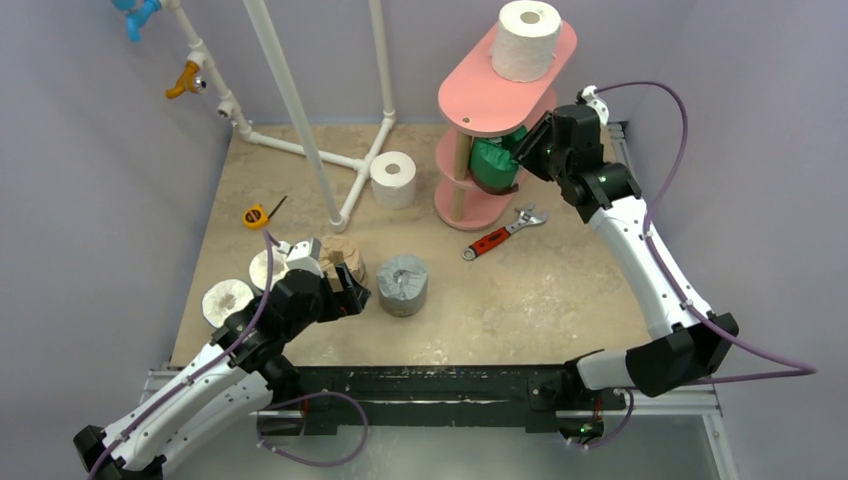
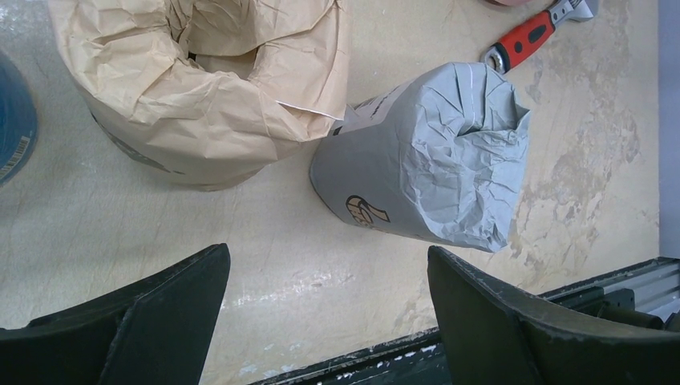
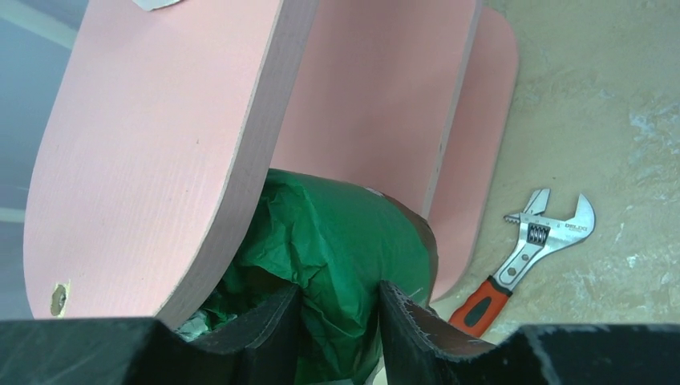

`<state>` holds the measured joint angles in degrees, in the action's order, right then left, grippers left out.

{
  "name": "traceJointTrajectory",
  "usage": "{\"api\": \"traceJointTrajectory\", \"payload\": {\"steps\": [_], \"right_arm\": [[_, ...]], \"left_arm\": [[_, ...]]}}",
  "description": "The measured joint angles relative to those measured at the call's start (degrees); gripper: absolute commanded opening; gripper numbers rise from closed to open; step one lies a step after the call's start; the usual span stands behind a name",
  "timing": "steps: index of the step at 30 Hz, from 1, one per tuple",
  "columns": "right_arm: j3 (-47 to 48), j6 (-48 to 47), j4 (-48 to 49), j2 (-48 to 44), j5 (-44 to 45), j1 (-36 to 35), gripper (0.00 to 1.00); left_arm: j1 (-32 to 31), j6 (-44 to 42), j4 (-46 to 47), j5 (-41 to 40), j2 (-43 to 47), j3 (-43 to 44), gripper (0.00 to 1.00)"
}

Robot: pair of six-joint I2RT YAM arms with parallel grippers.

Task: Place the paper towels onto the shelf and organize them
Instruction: Place the paper towel on the shelf.

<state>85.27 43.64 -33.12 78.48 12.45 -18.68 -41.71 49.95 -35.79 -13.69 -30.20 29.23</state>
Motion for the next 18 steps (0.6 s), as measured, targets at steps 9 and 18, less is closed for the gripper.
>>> {"api": "traceJointTrajectory", "payload": {"steps": [9, 18], "right_arm": [[0.0, 0.0, 2.1, 0.0, -0.2, 0.0, 0.47], [0.0, -0.1, 2.9, -0.4, -0.7, 0.0, 0.58]], "left_arm": [[0.0, 0.0, 0.0, 0.0, -0.6, 0.0, 0.93], [0.0, 0.0, 0.0, 0.0, -0.6, 0.0, 0.93]]}}
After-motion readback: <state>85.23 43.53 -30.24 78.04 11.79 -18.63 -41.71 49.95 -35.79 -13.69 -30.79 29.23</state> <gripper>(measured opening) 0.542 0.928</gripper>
